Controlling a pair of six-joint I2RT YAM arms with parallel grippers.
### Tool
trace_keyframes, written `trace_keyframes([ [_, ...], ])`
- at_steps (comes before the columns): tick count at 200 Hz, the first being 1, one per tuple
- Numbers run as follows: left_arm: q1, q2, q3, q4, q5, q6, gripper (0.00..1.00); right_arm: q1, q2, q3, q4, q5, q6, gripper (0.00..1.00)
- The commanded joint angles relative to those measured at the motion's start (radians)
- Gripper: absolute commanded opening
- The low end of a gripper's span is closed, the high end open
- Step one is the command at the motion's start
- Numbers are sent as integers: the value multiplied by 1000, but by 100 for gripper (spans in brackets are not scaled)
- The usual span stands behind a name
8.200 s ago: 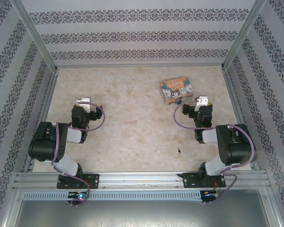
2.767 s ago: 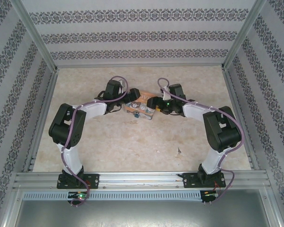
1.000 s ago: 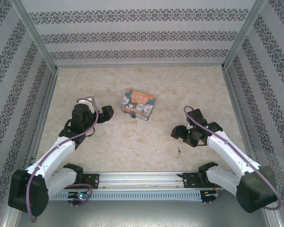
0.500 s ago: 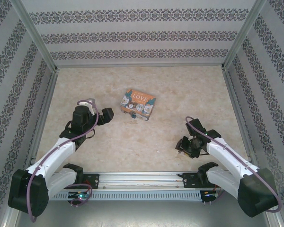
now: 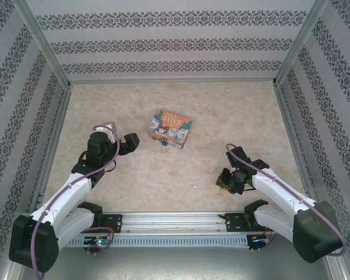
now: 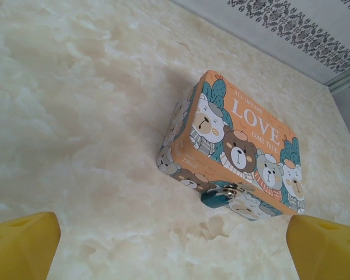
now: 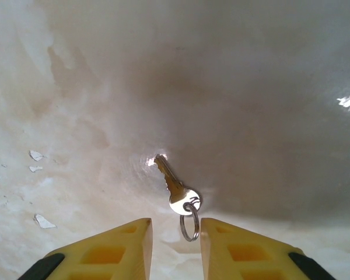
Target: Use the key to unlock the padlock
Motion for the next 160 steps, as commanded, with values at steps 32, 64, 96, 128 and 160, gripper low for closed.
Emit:
trace_keyframes([
  [32, 9, -37, -13, -32, -4, -2, 99, 22, 24, -36, 12, 16, 21, 25],
  [64, 9, -54, -20, -35, -5, -10, 100, 25, 42, -42, 46, 27, 26, 22],
  [96, 10, -59, -21, -39, -8, -8, 99, 27, 55, -52, 83, 45, 28, 20],
  [128, 9, -59, -14, -39, -7, -9, 99, 28, 71, -54, 110, 60, 21, 15],
  [160, 10, -55, -2, -45, -9, 8, 99, 28, 88, -38, 124, 65, -14, 5],
])
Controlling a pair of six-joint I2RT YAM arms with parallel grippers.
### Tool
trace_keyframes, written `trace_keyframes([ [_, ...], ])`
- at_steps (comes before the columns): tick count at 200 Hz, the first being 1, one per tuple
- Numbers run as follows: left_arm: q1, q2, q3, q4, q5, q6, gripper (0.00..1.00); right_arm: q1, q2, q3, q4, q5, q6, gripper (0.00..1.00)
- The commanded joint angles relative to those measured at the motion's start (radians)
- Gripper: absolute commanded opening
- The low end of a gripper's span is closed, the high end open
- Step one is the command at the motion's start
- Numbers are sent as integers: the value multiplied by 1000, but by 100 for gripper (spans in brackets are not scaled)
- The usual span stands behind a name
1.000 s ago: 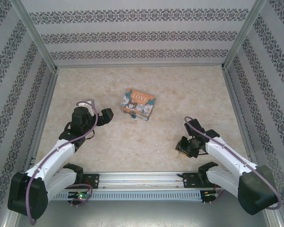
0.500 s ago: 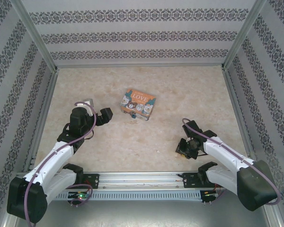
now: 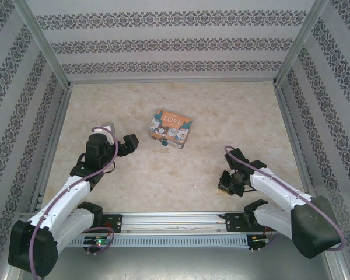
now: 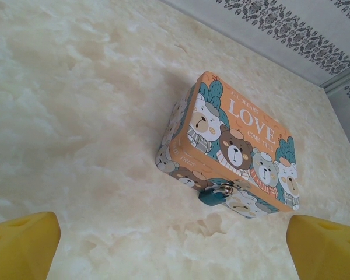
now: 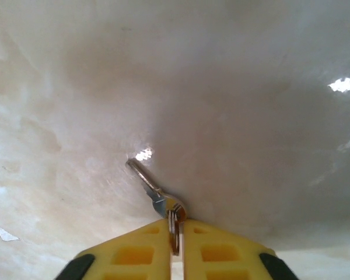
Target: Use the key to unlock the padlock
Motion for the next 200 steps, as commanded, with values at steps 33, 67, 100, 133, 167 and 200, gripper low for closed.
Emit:
trace_keyframes([
  [33, 10, -7, 38, -35, 6, 19, 99, 15, 3, 23, 132, 50, -88, 0],
  [67, 9, 15, 99, -48, 79, 17, 99, 18, -76, 63, 252, -1, -146, 0],
  [100, 10, 49, 174, -48, 172, -28, 100, 23, -116, 97, 447, -63, -152, 0],
  [133, 10, 96, 233, 21, 302, -145, 96, 59, -84, 163, 639, -148, -216, 0],
  [167, 5, 142, 282, 115, 429, -244, 89, 143, -43, 199, 850, -159, -312, 0],
  [200, -20, 179, 329, 157, 503, -280, 80, 219, 11, 234, 985, -161, -416, 0],
])
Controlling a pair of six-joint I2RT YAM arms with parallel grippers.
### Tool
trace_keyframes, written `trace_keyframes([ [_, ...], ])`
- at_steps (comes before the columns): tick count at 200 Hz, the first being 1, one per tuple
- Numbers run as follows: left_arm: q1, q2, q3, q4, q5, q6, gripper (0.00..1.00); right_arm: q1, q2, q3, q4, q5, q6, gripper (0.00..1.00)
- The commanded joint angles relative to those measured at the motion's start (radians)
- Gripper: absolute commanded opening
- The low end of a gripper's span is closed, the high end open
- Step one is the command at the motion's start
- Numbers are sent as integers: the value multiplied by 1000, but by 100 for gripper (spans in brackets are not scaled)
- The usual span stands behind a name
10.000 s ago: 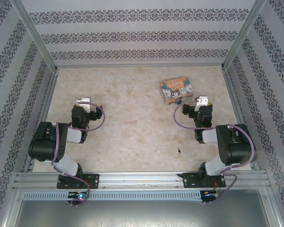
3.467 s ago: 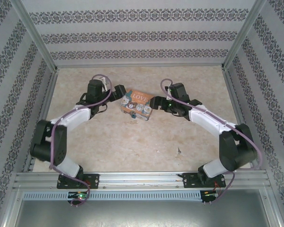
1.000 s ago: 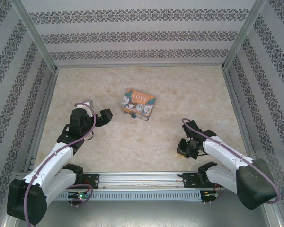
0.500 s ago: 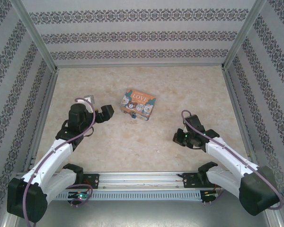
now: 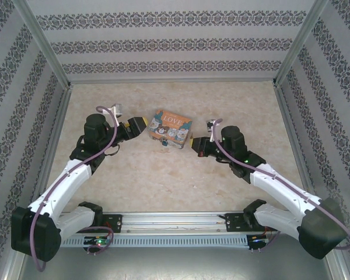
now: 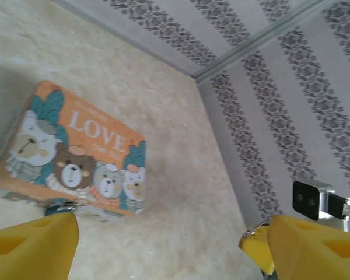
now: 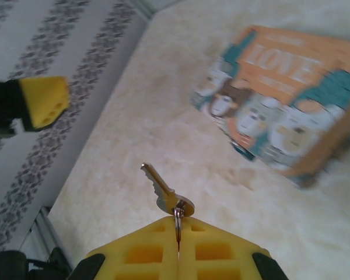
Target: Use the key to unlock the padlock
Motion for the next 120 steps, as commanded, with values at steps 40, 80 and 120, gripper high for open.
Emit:
trace_keyframes([
  [40, -91, 72, 109, 99, 125, -23, 71, 80, 129, 147, 139, -44, -179, 0],
  [80, -174, 133, 176, 17, 111, 93, 66, 94, 207, 208, 107, -61, -186, 0],
  [120, -229, 178, 223, -36, 70, 174, 64, 101, 240, 232, 91, -76, -191, 0],
])
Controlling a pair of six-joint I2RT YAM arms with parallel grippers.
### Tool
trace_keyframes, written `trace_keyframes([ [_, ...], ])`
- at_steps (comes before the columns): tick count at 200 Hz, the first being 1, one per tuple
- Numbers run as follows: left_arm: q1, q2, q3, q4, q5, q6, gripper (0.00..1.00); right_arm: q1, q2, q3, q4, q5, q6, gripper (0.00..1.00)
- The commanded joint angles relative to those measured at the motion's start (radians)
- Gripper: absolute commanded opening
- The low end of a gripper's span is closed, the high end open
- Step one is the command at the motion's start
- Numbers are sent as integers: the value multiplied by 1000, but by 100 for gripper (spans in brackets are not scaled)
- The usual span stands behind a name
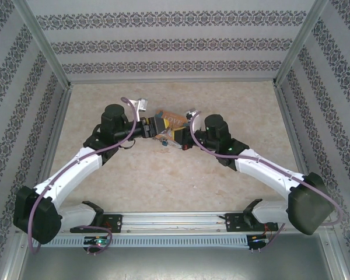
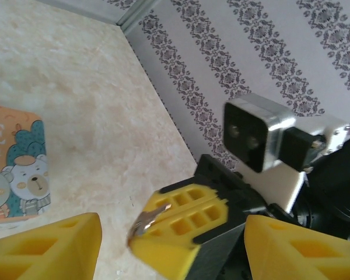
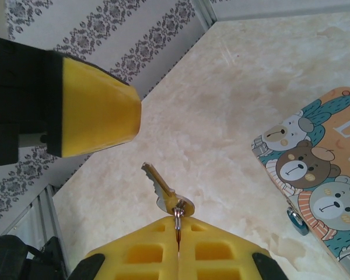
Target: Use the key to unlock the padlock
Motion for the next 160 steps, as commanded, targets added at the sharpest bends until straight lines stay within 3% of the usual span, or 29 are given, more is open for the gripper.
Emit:
trace_keyframes([
  [1, -26, 20, 46, -44, -21, 89, 64, 12, 10, 38, -2, -33, -24, 0],
  [77, -71, 91, 79, -72, -61, 139, 49, 13, 18, 54, -20, -64, -31, 0],
  [140, -79, 102, 82, -57, -93, 136, 27, 8, 23, 52, -24, -73, -34, 0],
  [160, -77, 100, 83, -60, -104, 141, 14, 6, 23, 49, -24, -73, -33, 0],
])
